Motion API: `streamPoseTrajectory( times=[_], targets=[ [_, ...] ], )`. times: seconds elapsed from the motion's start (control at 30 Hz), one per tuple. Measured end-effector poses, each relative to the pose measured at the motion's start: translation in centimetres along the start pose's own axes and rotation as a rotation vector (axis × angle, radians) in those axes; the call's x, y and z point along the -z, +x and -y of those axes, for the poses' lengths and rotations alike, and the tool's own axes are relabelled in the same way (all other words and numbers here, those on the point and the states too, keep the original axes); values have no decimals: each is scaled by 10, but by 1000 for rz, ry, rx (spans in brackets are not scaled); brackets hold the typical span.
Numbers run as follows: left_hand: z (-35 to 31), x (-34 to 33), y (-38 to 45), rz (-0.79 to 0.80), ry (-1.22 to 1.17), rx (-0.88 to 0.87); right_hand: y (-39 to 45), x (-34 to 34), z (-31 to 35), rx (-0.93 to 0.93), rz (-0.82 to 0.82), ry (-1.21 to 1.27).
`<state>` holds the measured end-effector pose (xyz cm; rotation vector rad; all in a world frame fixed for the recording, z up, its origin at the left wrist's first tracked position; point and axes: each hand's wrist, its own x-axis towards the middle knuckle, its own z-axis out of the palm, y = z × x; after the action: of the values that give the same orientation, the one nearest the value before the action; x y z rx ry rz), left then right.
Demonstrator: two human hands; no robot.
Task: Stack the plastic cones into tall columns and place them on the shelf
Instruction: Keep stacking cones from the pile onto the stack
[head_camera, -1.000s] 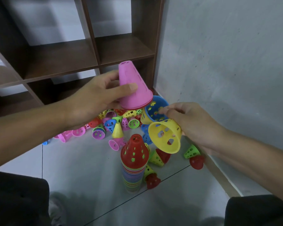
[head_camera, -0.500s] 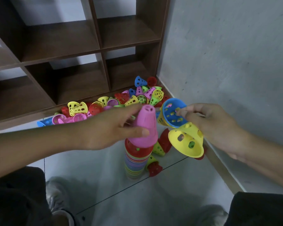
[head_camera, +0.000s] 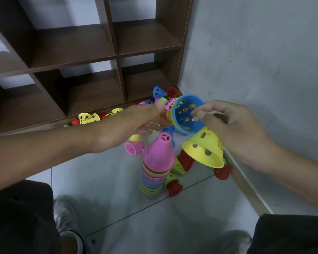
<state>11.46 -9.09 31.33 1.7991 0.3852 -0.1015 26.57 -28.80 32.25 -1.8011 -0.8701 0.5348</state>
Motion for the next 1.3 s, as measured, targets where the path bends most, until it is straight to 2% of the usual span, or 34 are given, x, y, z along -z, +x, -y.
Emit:
streamPoseTrajectory(
  times=[0.2,0.37,0.47,0.7,0.77,0.87,0.93,0.97,1.07,1.2,1.3],
  targets=[
    [-14,-6,2,-70,-376,72,-2,-6,9,211,73,-33],
    [-21,-8,3,1,-557,20,-5,-14,14,261,103,-26],
    [-27,-7,-1,41,-574,-25,-2,-14,15,261,66,-41],
    [-34,-9,-2,-37,-480,-61,0,-14,17,258,48,-51],
    [-37,-5,-3,-105,-373,-69,-1,-14,17,230,26,-20],
    [-36,7,-3,-228,167,-179,2,-12,14,186,-20,7],
    [-31,12,-4,-241,500,-264,6,-7,9,157,-56,3],
    [-27,12,-4,-218,589,-298,8,-5,7,144,-73,0],
    [-14,5,-4,-119,629,-343,15,0,1,122,-126,-13],
    [-2,-7,-4,-64,680,-325,22,3,-3,108,-181,9],
    [4,-13,-4,-16,618,-303,24,3,-4,103,-204,18]
  ],
)
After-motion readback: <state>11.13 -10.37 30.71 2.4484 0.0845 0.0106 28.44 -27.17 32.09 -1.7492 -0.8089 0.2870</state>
